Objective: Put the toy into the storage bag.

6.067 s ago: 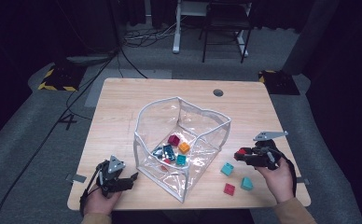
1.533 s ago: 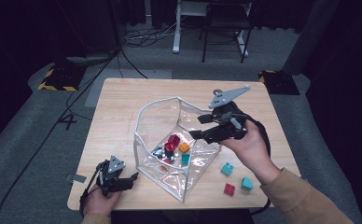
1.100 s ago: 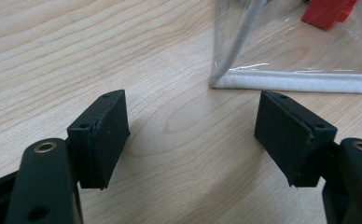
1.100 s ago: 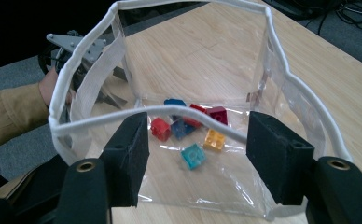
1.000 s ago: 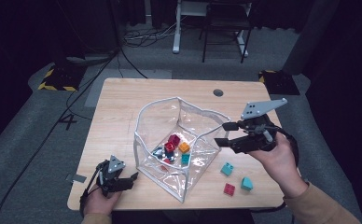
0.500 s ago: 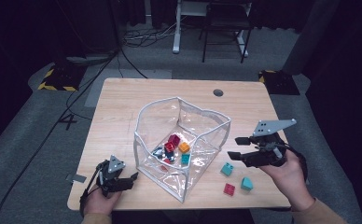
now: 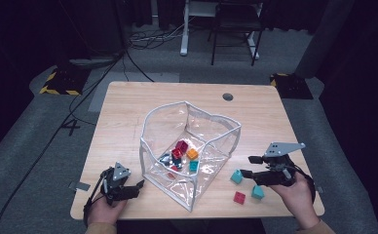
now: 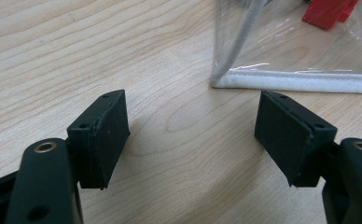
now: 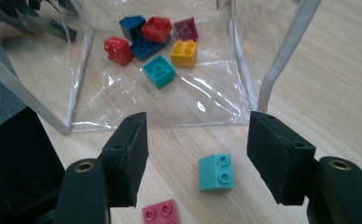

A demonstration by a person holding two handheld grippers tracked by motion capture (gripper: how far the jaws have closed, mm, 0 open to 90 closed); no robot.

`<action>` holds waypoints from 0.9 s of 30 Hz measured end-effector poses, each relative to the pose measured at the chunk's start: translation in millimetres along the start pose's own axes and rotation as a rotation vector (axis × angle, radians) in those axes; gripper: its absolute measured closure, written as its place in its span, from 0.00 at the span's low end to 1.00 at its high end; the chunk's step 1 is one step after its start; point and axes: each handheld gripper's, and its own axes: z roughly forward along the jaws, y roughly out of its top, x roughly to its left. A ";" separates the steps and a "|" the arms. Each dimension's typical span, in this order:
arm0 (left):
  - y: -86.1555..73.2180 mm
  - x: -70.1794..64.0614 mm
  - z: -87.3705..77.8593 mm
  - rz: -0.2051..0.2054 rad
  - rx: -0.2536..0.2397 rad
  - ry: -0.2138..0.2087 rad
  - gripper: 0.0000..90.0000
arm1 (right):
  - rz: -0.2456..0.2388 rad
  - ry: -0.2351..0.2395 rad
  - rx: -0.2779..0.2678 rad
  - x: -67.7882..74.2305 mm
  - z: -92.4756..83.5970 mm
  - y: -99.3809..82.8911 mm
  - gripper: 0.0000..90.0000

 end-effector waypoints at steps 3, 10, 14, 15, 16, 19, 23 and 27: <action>0.0 -0.2 0.0 -0.001 0.000 0.001 0.29 | 0.009 -0.009 -0.005 -0.9 8.2 -8.9 0.44; 0.2 0.0 0.1 0.000 0.001 0.004 0.29 | 0.000 -0.082 0.038 -4.1 34.4 -29.5 0.46; 0.4 0.2 0.0 -0.001 0.003 0.005 0.29 | 0.003 -0.079 0.073 -6.2 43.9 -35.1 0.46; 0.4 0.2 -0.1 -0.001 0.003 0.005 0.29 | 0.005 -0.076 0.079 -6.6 45.9 -36.2 0.46; 0.4 0.2 -0.1 -0.001 0.003 0.005 0.29 | 0.005 -0.076 0.079 -6.6 45.9 -36.2 0.46; 0.4 0.2 -0.1 -0.001 0.004 0.005 0.29 | 0.010 -0.068 0.102 -7.6 52.4 -39.5 0.46; 0.4 0.2 0.0 -0.001 0.003 0.005 0.29 | 0.011 -0.061 0.128 -8.3 59.3 -42.4 0.46; 0.4 0.2 -0.1 -0.001 0.003 0.005 0.29 | 0.010 -0.071 0.151 -10.2 65.5 -45.2 0.48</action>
